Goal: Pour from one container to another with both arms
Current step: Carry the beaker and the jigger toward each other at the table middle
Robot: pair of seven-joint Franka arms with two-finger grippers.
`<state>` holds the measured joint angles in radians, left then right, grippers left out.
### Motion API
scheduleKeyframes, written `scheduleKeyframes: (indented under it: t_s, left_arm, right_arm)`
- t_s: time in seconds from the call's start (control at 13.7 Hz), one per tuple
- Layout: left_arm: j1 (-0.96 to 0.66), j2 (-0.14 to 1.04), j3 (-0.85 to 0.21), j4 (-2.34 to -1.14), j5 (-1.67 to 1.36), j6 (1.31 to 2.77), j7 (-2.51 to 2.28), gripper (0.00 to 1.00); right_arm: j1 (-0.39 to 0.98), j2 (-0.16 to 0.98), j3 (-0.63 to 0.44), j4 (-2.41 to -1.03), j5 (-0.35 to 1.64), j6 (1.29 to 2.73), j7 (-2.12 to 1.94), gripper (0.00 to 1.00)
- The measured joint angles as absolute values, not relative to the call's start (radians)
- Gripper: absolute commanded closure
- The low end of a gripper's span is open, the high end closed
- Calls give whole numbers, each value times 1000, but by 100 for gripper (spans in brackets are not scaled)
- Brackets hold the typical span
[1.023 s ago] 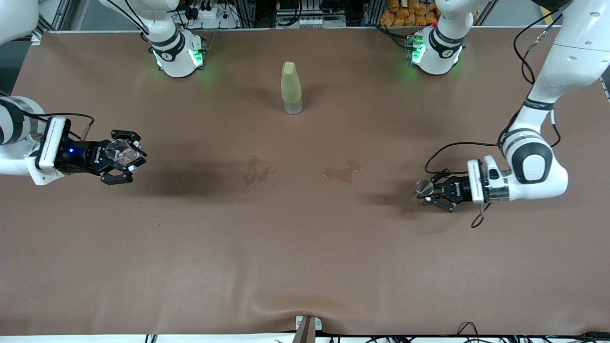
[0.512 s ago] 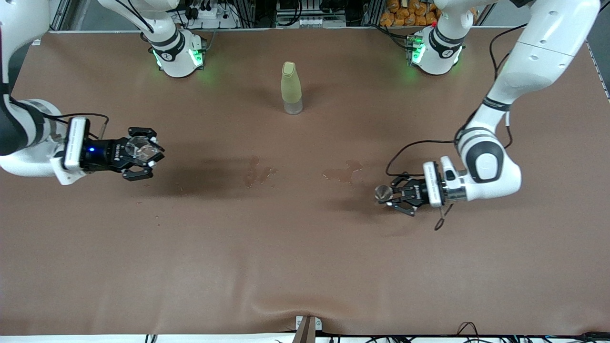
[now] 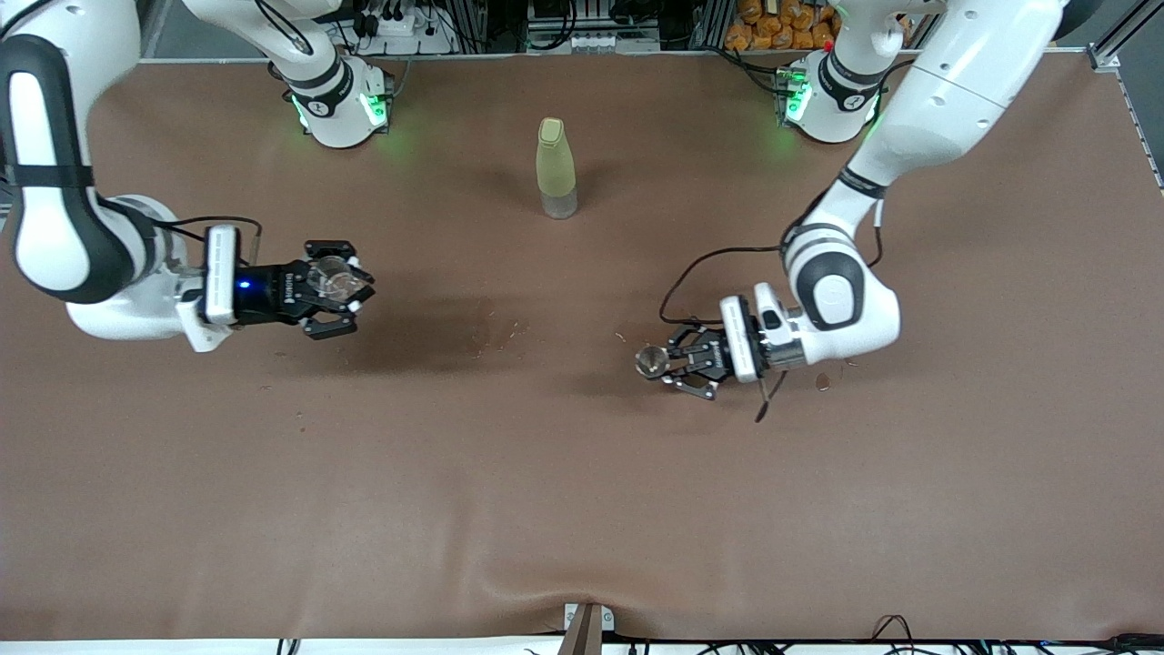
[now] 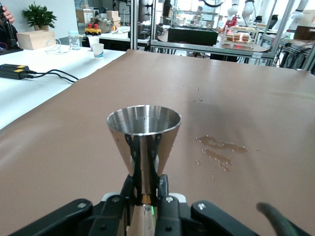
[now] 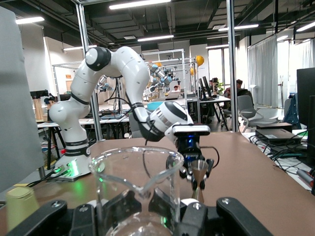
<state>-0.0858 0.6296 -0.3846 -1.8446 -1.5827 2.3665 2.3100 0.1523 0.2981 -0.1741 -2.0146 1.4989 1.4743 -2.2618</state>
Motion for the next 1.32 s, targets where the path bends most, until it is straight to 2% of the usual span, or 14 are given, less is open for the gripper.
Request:
scheduleKeyframes:
  t_s: [0.51,0.95,1.32]
  left_arm:
    - [-245,718,-375,-1768,-1760,2455,2376,100]
    - [-364,814,-367,-1658,-1858,2509,2388,100]
    - [-434,839,-339,-1632,-1900,2512,2515,100]
  right_arm:
    - [323,298,-160,-2099,1703,1644,-2377,100]
    - [355,299,-13,-2143,1899,1825,-2450,100]
    - [361,300,89,-2148,2000,1938,-2479,100]
